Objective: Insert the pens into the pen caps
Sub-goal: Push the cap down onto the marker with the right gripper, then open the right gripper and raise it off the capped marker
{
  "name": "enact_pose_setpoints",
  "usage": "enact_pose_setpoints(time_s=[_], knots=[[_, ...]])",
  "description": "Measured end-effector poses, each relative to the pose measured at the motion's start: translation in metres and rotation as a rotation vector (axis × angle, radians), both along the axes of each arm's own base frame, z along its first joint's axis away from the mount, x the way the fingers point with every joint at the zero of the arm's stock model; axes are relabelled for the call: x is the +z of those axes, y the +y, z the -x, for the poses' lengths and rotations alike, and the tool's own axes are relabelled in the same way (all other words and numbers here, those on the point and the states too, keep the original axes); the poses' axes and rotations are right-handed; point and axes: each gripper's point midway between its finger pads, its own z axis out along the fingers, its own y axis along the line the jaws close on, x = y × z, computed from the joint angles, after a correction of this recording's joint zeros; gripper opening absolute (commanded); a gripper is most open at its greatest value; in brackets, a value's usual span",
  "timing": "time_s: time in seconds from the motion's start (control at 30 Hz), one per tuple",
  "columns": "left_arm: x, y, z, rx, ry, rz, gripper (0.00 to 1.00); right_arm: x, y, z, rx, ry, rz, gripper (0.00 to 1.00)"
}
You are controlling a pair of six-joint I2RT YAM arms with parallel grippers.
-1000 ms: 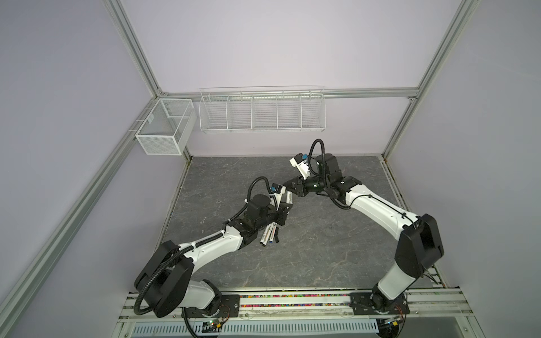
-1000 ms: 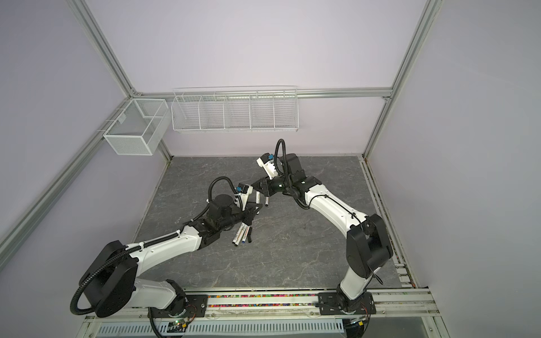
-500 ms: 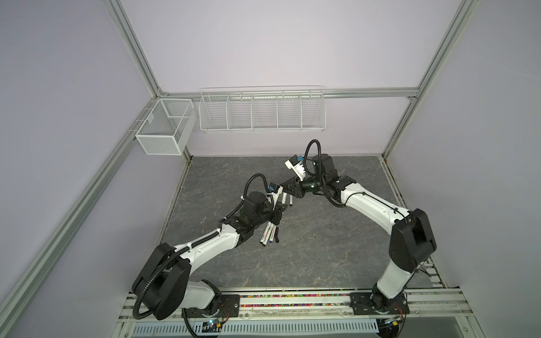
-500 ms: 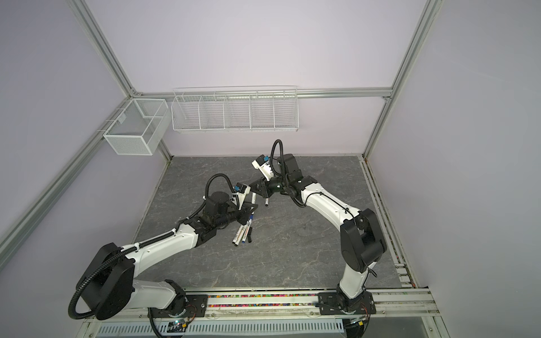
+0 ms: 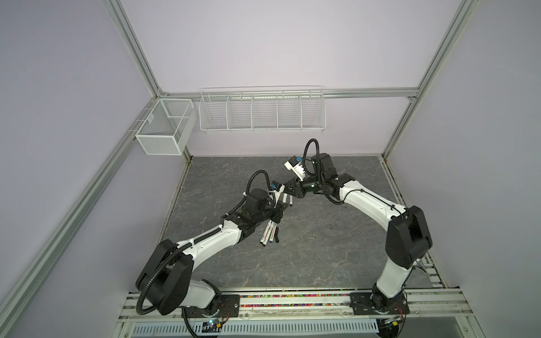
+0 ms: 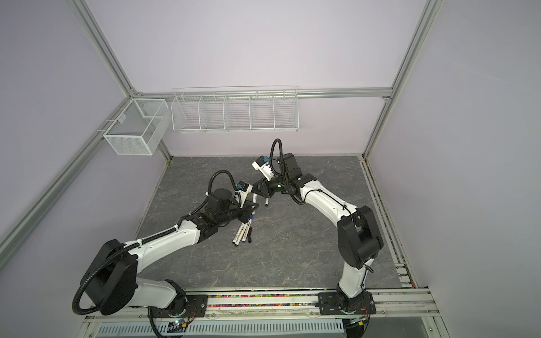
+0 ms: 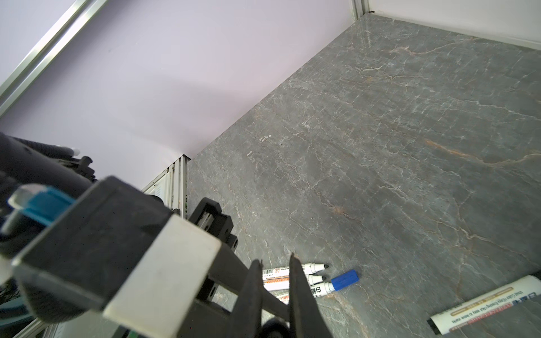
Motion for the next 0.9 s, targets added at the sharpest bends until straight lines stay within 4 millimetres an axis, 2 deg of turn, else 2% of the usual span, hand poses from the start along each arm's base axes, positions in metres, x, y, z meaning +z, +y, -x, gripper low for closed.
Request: enact_pose_setpoints(time_s=[0.27,0.43,0.47,0.53,0.57,0.63,0.67,0.7,0.83,0.9], knots=[[0.003,-0.011,-0.003,-0.018,0.034,0.038,0.0,0.001,-0.008,-0.006,-0.028,-0.004,-0.007,0.07],[0.021,-0.013,0.009,-0.06,0.002,0.123,0.0,0.018,-0.021,-0.004,-0.057,0.096,-0.09,0.08],[0.023,-0.012,0.013,-0.068,-0.004,0.142,0.0,0.021,-0.022,-0.002,-0.057,0.121,-0.102,0.13],[0.028,-0.009,0.022,-0.076,-0.012,0.189,0.0,0.026,-0.021,0.003,-0.059,0.175,-0.124,0.41],[0.03,-0.005,0.02,-0.054,-0.022,0.215,0.0,0.026,-0.022,0.007,-0.063,0.217,-0.128,0.49],[0.034,0.008,0.01,0.008,-0.043,0.273,0.0,0.024,-0.024,0.007,-0.095,0.299,-0.147,0.59],[0.031,0.014,0.007,0.033,-0.043,0.293,0.0,0.026,-0.025,0.004,-0.115,0.326,-0.163,0.65],[0.025,0.018,0.006,0.052,-0.035,0.308,0.0,0.031,-0.027,-0.002,-0.14,0.346,-0.186,0.66],[-0.022,0.025,0.012,0.101,0.066,0.291,0.0,0.063,-0.041,-0.033,-0.258,0.32,-0.281,0.66],[-0.038,0.026,0.011,0.122,0.105,0.276,0.0,0.074,-0.052,-0.043,-0.319,0.289,-0.3,0.65]])
